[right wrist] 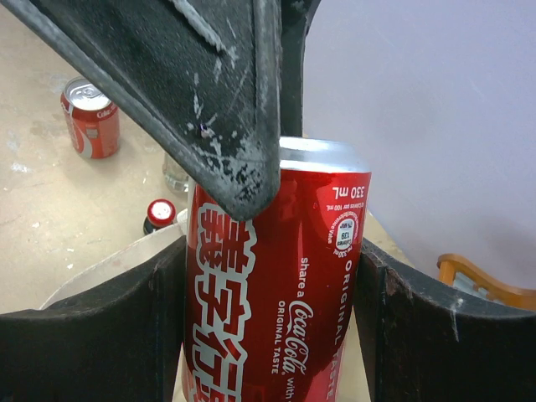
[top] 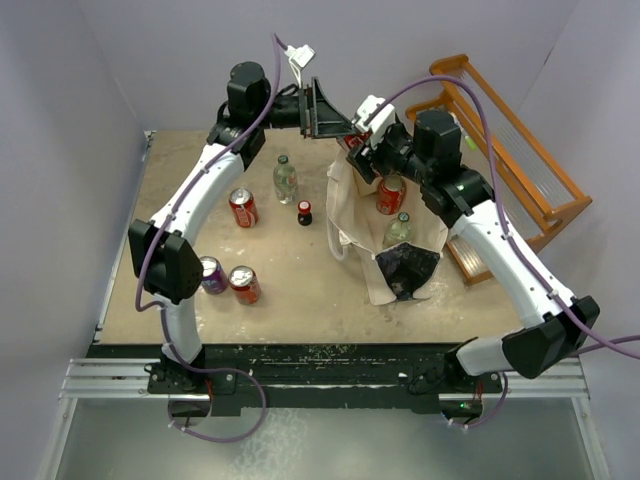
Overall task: Place the beverage into the canvas bag
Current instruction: Place the drink in the canvas bag.
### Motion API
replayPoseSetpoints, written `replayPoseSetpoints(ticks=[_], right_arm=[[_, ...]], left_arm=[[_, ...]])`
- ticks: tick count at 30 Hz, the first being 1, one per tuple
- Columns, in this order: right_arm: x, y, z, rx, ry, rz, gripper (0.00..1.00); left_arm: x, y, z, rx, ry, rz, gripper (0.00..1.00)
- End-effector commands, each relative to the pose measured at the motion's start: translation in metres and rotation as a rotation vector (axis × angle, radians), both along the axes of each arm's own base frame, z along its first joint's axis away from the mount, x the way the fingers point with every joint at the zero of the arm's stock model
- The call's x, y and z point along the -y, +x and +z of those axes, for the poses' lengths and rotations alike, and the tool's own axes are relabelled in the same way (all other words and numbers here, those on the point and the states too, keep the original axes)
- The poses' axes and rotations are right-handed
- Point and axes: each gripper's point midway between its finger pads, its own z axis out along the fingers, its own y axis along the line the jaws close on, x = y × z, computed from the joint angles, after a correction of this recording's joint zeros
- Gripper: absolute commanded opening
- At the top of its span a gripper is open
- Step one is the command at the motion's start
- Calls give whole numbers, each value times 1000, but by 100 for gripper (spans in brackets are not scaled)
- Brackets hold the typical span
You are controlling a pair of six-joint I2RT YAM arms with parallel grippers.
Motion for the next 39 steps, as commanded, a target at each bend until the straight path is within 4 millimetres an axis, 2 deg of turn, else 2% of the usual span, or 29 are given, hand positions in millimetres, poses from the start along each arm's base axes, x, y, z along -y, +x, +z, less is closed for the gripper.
replayPoseSetpoints(ticks=[1,11,13,17,18,21,22,24,28,31,32,39], right_arm=[[-6,3,65,206,76,12,0],[-12,3,62,194,84,21,0],[-11,4,62,195,85,17,0],[-10,9,59,174,98,-11,0],[-11,10,57,153,108,-18,4],[-13,12,52,107,129,-24,24],[-14,13,52,97,134,-28,31],[-13,16,48,69,140,-51,43],[-11,20,40,32,150,-84,58],[-10,21,37,9,152,-99,87],[-9,23,36,2,153,-109,91],[-8,25,38,-12,164,-129,95]], left_arm=[[2,-6,10,17,-8,-40,97],[6,-2,1,21,4,-46,81],[5,-3,1,24,4,-48,75],[4,-5,7,54,-9,-49,51],[4,-5,10,65,-15,-49,43],[0,-5,15,91,-32,-35,8],[-3,-3,17,94,-39,-22,0],[-8,0,22,87,-58,-5,0],[-20,7,35,82,-99,26,0],[-24,8,43,74,-124,28,0],[-25,9,45,69,-131,31,0],[-37,20,50,7,-170,65,0]])
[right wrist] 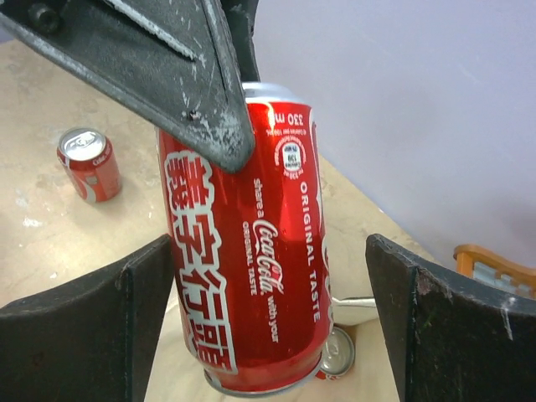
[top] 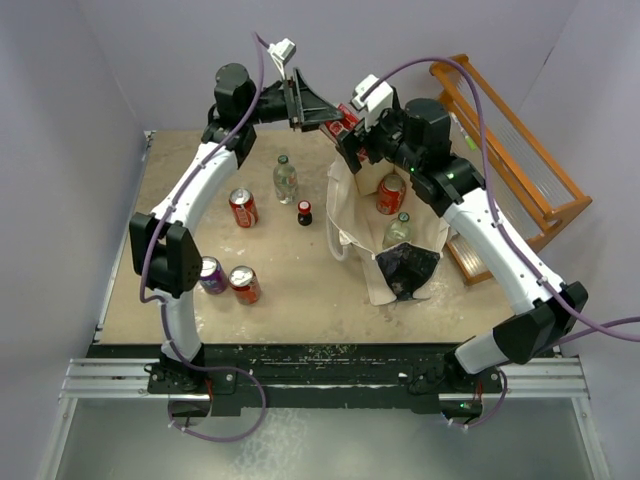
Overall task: Place the beverage into the canvas bag
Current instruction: Place the drink in the canvas bag.
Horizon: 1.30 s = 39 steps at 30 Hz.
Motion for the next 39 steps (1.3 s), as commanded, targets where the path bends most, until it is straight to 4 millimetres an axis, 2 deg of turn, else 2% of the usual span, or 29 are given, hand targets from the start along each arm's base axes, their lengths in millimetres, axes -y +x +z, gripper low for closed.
replayPoseSetpoints(ticks=[1,4,9,15,28,39], right_arm=[[3,2,30,52,67,-31,95],[2,-2,34,61,85,-17,96],[-14,-14,36,67,149,80,98],[-33,-8,36,38,225,137,98],[-46,4,33,61,261,167,98],[-45,-2,41,79,267,182,89]], left_arm=[[-20,-9,53,87,-101,34,0],[-31,-4,57,57,-112,63,0],[-49,-5,69,43,-134,91,0],[-69,-9,76,42,-145,121,0],[-74,-19,86,71,-147,122,0],[-74,-21,83,52,-140,127,0]])
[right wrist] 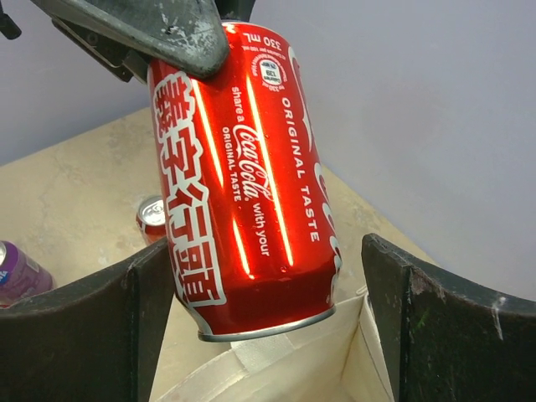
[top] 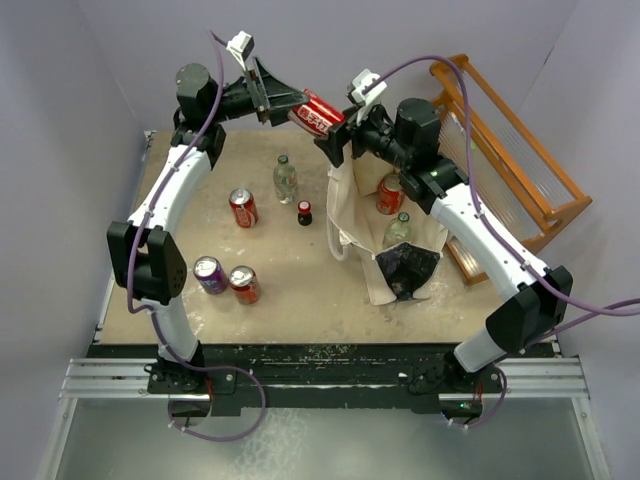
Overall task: Place the beverage into the canvas bag
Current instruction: Place the drink in the canvas bag.
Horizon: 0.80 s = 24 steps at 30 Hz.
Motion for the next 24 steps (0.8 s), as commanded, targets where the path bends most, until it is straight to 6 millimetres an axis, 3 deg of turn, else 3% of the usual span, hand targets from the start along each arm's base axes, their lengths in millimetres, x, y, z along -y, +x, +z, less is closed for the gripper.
replayPoseSetpoints(ticks=[1,4,12,13,15,18,24], right_arm=[[1,-11,32,76,48,31,87],[1,-13,31,73,47,38,80],[6,-22,42,83,43,41,36],[7,-24,42,81,39,41,30],[11,-29,43,83,35,36,17],[19,-35,45,93,35,12,0],[33,-47,49,99,8,-18,0]], left_arm=[[-8,-33,57,151,-50,15,0],[-8,-33,56,147,-49,16,0],[-8,-25,39,84,-22,45,3],[-7,-22,35,71,-15,50,10],[-7,-17,26,48,-1,60,37],[-4,-12,15,35,21,63,67],[-2,-4,-4,44,66,79,99]])
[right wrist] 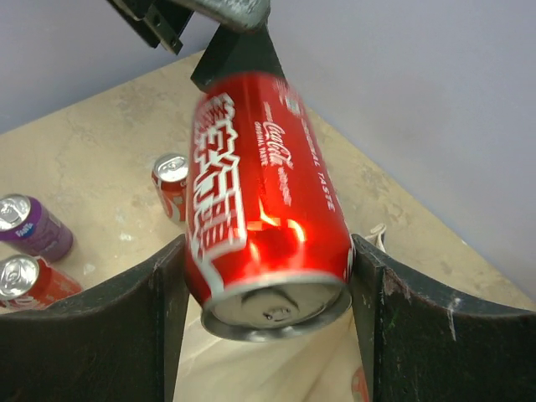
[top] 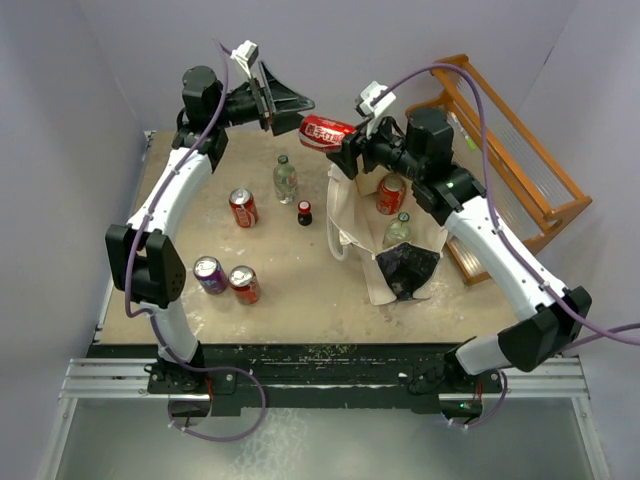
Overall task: Place the beverage into the canvas bag
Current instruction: Place the drink in the canvas bag.
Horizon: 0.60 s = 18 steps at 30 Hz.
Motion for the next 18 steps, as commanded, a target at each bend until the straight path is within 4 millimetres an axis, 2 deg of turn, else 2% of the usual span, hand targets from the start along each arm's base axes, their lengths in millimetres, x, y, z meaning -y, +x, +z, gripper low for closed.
replayPoseSetpoints(ticks=[1,10,18], right_arm=[[20,-21,58,151,49,-29,0],[42,-31,64,159,26,-104,0],[71,-32,50,112,-22,-206,0]], left_arm=[[-7,0,14,102,22,58,99],[7,2,5,156,59,38,99],[23,2,-6,221,112,14,99]])
